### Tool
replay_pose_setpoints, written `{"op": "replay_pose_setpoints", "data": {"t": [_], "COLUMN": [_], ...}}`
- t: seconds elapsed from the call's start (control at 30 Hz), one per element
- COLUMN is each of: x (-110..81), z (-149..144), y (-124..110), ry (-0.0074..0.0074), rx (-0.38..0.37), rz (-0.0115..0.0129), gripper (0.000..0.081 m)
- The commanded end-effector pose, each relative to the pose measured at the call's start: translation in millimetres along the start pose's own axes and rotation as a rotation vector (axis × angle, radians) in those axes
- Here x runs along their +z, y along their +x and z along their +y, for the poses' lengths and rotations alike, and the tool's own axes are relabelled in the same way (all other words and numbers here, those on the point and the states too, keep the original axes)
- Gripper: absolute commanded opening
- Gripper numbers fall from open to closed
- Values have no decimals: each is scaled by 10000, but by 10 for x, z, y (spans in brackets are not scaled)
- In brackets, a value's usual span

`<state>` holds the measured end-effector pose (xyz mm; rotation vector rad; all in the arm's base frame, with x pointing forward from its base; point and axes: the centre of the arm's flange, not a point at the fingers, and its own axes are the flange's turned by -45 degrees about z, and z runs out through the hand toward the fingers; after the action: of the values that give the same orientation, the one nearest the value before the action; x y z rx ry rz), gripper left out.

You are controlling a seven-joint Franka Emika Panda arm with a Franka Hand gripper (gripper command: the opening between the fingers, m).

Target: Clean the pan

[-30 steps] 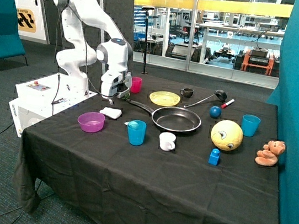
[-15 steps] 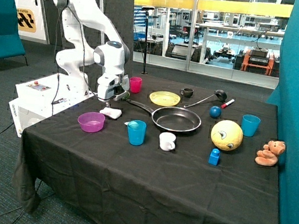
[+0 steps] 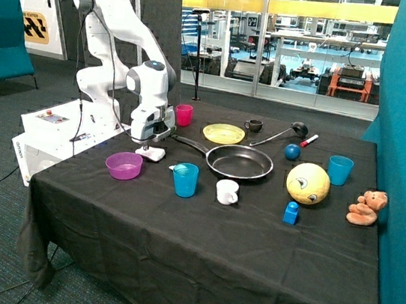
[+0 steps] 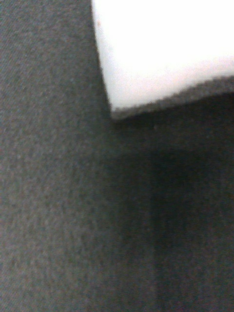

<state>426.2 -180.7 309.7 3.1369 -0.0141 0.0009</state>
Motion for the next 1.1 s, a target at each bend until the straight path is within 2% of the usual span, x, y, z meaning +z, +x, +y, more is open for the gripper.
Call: {"op": "replay_pose_setpoints", "data": {"t": [0.0,0.77,1.07], "x": [71,215,238], "z": [94,66,73], "y": [-33,-136,-97], "ry": [47,47,47], "rx": [78,-112,-44], "rz": [-6,-5,-6], "gripper": [796,789,779]}}
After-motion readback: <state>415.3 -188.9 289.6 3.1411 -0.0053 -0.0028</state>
